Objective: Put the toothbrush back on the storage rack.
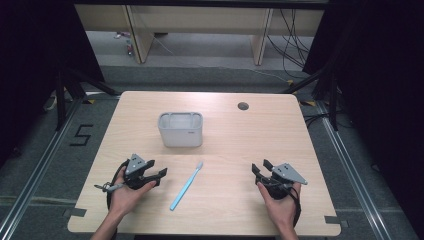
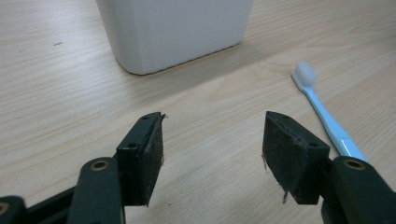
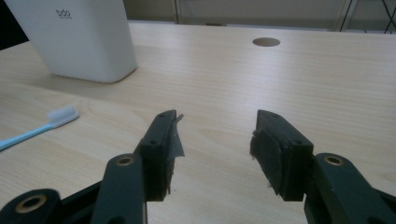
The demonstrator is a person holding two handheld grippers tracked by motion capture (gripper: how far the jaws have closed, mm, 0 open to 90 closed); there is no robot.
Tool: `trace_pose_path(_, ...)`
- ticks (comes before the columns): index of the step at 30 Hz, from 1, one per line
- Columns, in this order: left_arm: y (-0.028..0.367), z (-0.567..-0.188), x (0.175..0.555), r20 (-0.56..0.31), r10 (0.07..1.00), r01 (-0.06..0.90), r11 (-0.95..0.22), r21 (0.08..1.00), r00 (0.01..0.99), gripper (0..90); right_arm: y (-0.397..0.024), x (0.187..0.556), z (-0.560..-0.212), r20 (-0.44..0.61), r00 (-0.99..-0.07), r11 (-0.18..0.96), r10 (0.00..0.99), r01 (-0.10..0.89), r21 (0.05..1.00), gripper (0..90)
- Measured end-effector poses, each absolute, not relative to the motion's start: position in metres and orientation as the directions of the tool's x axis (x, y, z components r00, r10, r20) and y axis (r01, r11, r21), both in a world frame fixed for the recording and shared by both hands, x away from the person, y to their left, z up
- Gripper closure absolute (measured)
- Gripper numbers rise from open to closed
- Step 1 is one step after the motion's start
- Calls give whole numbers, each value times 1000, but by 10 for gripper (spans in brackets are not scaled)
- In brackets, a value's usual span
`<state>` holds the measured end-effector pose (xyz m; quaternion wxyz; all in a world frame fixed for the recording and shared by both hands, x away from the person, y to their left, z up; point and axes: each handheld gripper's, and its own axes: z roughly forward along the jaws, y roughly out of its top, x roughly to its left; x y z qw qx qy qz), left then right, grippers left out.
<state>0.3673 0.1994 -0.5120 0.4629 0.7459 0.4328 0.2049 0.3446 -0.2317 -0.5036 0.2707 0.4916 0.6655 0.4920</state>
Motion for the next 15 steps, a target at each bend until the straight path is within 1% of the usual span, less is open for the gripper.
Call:
trace_pose_path(1,198,-511,367,-101,830,459,-199,866,549,379,-234,346,-504,102,-384,49,918,366,929,485)
trace_pose_path(3,196,-510,366,-117,822,463,-190,866,557,380,-234,345,-505,98,-372,44,923,355,934,478)
trace_pose_path(5,194,-506,363,-132,816,472,-187,861,563,377,-234,343,-505,105,-360,31,927,353,935,472)
trace_pose_path(8,192,-501,359,-145,818,478,-172,861,556,376,-235,342,-505,84,-369,54,926,348,936,462)
trace_pose_path(9,192,-499,358,-148,821,481,-168,861,551,378,-234,342,-505,110,-364,31,925,359,933,462)
trace_pose_path(10,192,-496,357,-151,825,485,-163,859,545,384,-234,341,-505,108,-370,36,923,362,932,462)
trace_pose_path(11,191,-494,355,-160,831,493,-151,857,533,392,-234,342,-506,86,-366,51,927,348,936,462)
trace_pose_path(12,191,-492,354,-173,838,514,-144,846,518,393,-234,342,-506,90,-379,52,921,348,936,463)
trace_pose_path(13,190,-490,354,-178,838,521,-142,842,516,399,-235,341,-506,76,-367,62,927,350,935,463)
trace_pose_path(15,188,-486,353,-183,831,543,-161,824,525,402,-234,342,-506,93,-373,47,923,350,936,463)
